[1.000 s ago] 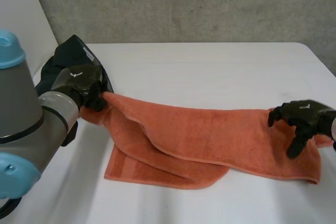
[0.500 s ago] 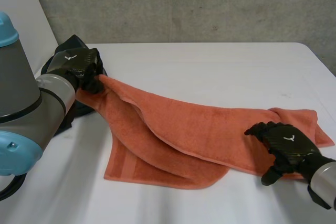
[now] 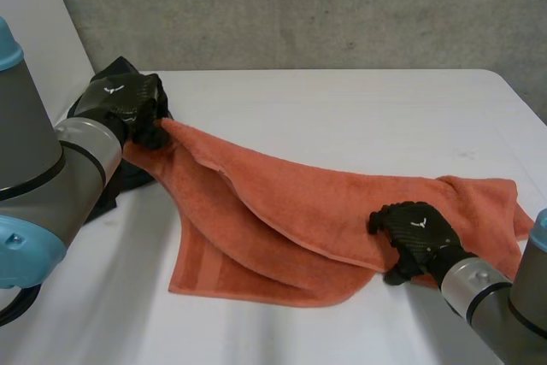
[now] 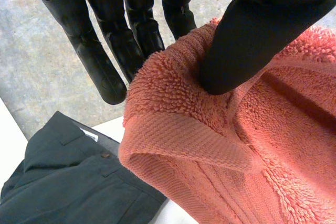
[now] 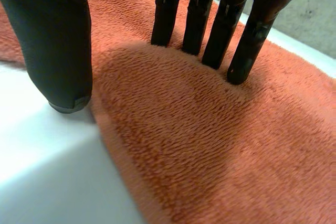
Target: Fold the laundry.
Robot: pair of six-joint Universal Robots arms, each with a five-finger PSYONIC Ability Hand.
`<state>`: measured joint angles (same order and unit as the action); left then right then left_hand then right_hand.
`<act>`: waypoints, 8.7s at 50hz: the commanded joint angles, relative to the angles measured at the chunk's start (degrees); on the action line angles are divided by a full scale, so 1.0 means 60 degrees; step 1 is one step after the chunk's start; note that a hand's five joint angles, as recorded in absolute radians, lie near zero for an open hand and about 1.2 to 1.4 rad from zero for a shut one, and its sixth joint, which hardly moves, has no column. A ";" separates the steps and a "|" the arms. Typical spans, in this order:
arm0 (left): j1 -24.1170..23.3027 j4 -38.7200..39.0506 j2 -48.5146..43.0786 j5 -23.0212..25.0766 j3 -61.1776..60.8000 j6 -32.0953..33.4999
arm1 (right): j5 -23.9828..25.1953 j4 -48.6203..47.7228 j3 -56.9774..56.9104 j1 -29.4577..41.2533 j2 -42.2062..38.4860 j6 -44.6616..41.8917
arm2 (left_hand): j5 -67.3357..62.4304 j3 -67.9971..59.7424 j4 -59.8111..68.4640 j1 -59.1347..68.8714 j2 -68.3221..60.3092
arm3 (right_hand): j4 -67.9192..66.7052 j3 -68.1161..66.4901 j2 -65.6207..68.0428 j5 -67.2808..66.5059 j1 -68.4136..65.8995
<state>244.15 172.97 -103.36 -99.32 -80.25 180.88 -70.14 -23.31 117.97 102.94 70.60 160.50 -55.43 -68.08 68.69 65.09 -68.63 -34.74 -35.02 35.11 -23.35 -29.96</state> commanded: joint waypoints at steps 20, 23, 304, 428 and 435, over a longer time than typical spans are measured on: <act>0.0030 -0.0029 0.0248 0.0000 -0.0086 0.0000 | -0.0307 0.0105 -0.1218 -0.0179 -0.0049 -0.0646 | -0.2428 -0.1987 0.1885 0.2485 -0.1896 | -0.7543 -0.7496 0.7481 -0.7776 -0.8340; 0.0045 -0.0029 0.0365 0.0015 -0.0130 0.0000 | -0.0278 0.1008 -0.1583 -0.0194 0.0842 -0.0806 | -0.2428 -0.1987 0.1885 0.2485 -0.1896 | -0.7543 -0.7496 0.7481 -0.7776 -0.8340; -0.0189 0.5245 -0.3428 -0.1421 -0.0730 0.3413 | 0.1187 0.0837 -0.5702 -0.1527 -0.2318 -0.3193 | -0.2428 -0.1987 0.1885 0.2485 -0.1896 | -0.7543 -0.7496 0.7481 -0.7776 -0.8340; -0.0512 0.3545 -0.1656 -0.1245 -0.3719 0.5068 | 0.0426 0.5818 -0.3079 -0.3138 0.0201 -0.6022 | -0.2428 -0.1987 0.1885 0.2485 -0.1896 | -0.7543 -0.7496 0.7481 -0.7776 -0.8340; -0.0219 0.3370 -0.0048 -0.1274 -0.3836 0.5566 | 0.0323 0.5994 -0.3562 -0.3197 0.1210 -0.6037 | -0.2428 -0.1987 0.1885 0.2485 -0.1896 | -0.7543 -0.7496 0.7481 -0.7776 -0.8340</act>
<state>241.31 194.17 -112.23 -106.86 -102.67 211.73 -67.68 11.66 99.03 84.11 72.49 124.34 -55.95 -67.93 68.63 65.79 -68.32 -68.24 -67.59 67.62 -57.25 -56.18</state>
